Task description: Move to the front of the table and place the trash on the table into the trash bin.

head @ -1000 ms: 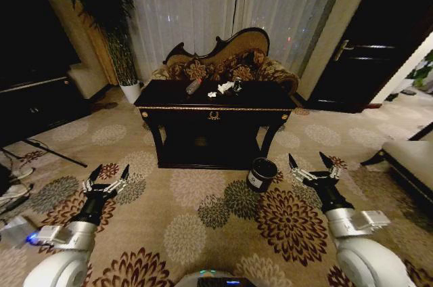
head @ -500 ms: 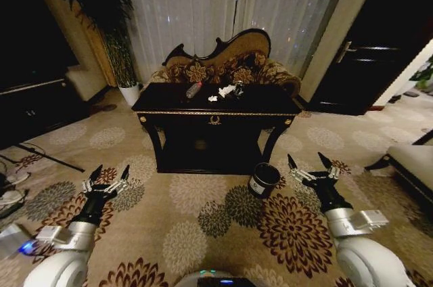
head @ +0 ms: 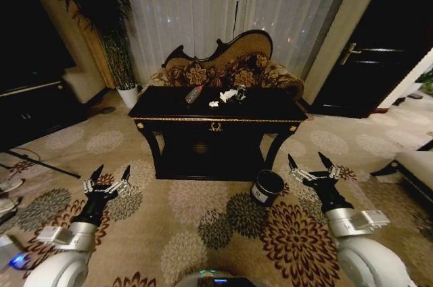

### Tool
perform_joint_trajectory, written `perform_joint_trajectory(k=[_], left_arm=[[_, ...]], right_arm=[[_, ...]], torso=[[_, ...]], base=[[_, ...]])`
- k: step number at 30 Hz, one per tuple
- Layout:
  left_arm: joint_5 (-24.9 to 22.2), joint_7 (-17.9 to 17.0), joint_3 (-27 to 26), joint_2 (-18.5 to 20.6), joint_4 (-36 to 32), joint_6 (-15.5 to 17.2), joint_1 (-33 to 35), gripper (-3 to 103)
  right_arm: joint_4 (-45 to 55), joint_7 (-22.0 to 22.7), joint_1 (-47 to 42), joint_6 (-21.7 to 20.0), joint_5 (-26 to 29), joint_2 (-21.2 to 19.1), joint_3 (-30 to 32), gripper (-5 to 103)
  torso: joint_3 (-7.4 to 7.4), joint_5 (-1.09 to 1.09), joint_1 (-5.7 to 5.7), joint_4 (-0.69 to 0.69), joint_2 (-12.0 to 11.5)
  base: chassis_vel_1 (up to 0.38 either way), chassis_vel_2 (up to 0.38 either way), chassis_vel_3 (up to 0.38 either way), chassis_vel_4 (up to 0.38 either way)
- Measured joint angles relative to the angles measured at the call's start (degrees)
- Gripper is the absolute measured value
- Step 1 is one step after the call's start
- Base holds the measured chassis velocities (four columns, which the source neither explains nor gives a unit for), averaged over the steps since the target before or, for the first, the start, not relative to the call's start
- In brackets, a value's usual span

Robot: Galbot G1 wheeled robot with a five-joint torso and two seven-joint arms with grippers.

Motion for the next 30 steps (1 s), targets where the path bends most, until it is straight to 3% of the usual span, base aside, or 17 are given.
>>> perform_joint_trajectory(k=[30], left_arm=[[-0.2, 0.4, -0.5, -0.2, 0.5, -0.5, 0.4, 98]], right_arm=[[0.2, -0.5, -0.3, 0.1, -0.1, 0.5, -0.1, 100]], torso=[[0.0, 0.0, 0.0, 0.0, 0.0]], base=[[-0.138, 0.141, 0.147, -0.143]])
